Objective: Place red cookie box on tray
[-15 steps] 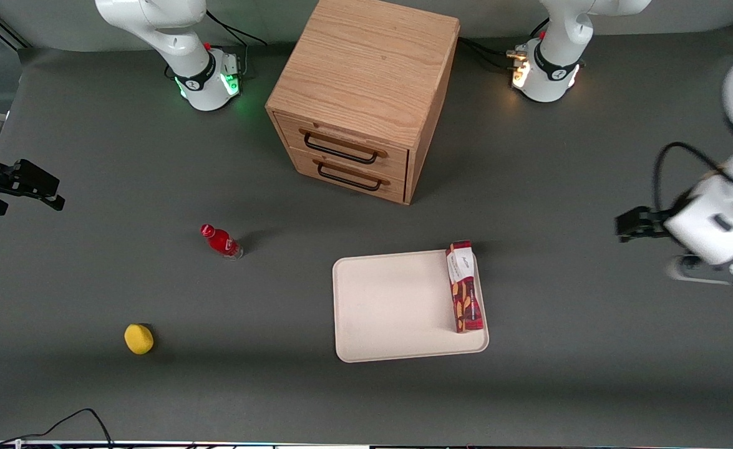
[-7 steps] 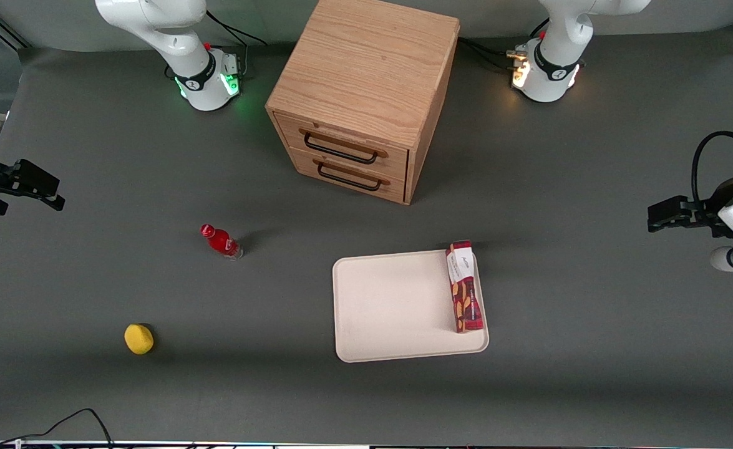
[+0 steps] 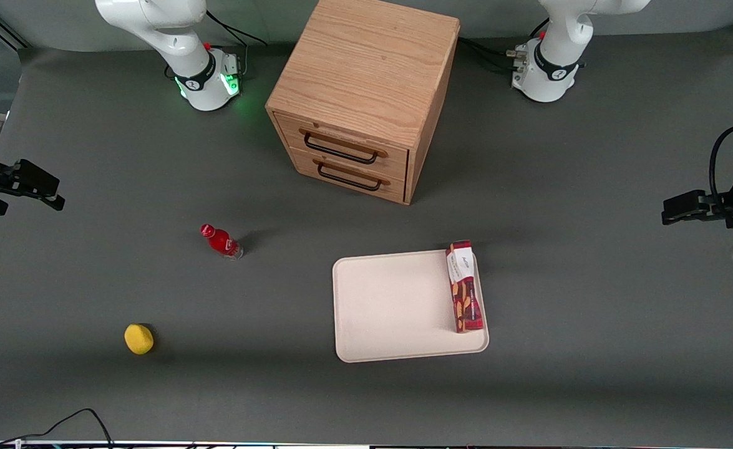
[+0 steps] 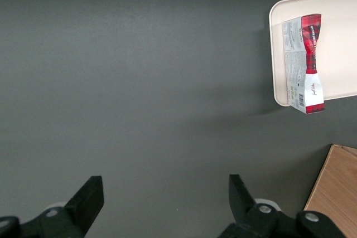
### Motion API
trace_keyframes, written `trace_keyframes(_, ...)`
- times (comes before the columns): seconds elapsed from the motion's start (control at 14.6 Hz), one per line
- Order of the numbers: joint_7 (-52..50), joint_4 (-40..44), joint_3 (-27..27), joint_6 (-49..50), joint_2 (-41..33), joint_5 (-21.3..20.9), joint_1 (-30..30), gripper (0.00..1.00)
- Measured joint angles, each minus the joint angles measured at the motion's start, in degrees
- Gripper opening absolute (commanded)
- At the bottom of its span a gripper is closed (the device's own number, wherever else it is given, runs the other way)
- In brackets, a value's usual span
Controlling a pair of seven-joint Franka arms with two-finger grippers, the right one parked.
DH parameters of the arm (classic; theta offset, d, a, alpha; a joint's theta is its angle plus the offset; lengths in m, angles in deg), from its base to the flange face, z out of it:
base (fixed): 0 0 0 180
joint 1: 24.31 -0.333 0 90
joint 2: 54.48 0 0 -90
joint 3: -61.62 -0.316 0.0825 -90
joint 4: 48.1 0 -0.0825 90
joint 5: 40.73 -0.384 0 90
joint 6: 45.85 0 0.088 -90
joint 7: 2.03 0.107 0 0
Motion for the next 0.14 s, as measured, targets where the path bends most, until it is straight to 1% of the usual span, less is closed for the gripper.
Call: trace_keyframes(0.14, 0.8, 0.0, 0.0, 0.4, -0.3, 0.0, -0.1, 1.00)
